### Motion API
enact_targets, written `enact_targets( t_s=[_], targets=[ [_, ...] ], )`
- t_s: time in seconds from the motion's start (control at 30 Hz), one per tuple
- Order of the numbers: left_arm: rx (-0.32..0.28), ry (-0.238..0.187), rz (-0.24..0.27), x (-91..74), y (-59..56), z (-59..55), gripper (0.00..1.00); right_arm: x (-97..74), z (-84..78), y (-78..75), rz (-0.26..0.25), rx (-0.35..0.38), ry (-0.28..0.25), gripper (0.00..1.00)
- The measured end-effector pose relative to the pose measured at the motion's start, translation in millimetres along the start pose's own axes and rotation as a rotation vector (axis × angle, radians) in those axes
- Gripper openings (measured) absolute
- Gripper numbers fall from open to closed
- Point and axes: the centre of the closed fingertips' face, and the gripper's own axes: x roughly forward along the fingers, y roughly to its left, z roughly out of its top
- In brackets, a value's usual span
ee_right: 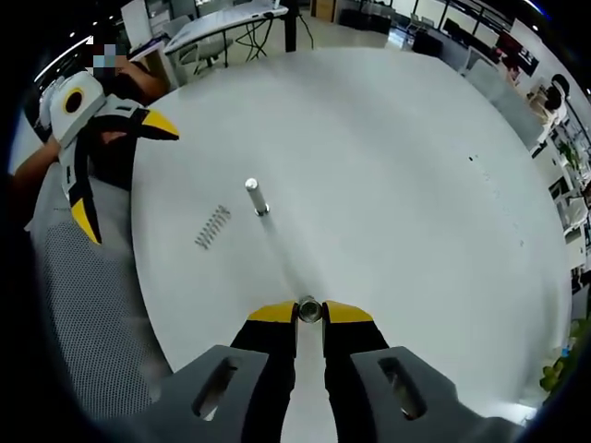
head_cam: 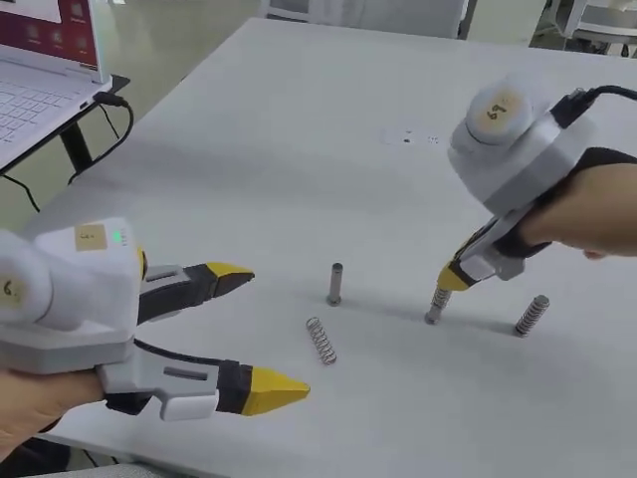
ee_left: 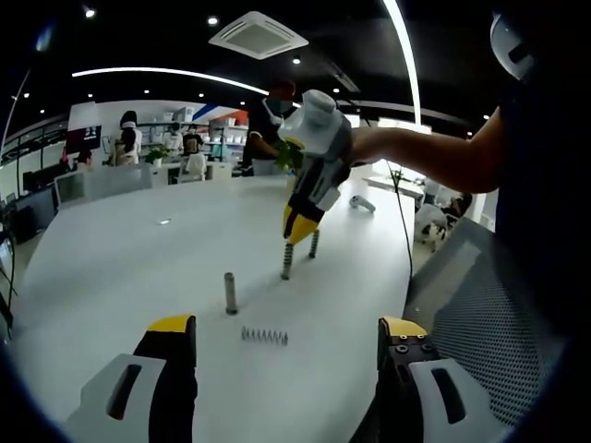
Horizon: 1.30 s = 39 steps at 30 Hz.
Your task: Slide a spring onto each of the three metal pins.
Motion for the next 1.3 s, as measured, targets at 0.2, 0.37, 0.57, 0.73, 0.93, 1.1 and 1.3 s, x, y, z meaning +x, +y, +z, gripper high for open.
enact_targets(
  t_s=[0.2,0.37,0.57,0.73,0.93,1.1,1.3],
  targets=[
    [0.001,-0.001,0.000,-0.3,0.7,0.5,0.76,8.4,-2.1,1.3,-0.002,-0.008,0.011,0.08],
    [0.001,-0.001,-0.001,-0.1,0.3,0.1,0.76,12.9,-3.6,1.8,0.002,-0.002,0.013,0.08],
    [0.002,-0.001,0.001,-0.2,0.4,-0.3,0.76,12.3,-3.1,3.5,0.007,0.004,-0.003,0.11],
    [0.004,-0.002,-0.001,0.1,0.2,0.1,0.76,-4.9,5.2,3.4,-0.026,-0.008,-0.036,0.12],
    [0.006,0.003,-0.005,1.8,-1.3,-0.8,0.76,-31.5,34.7,21.0,-0.043,-0.070,-0.115,0.13],
    [0.010,0.002,-0.007,1.7,-3.6,-0.1,0.76,-33.2,53.2,47.7,0.016,-0.086,-0.156,0.13],
    [0.008,0.004,0.003,-3.4,-2.9,-2.1,0.76,-11.9,57.0,72.1,0.069,-0.104,-0.135,0.13]
  ],
)
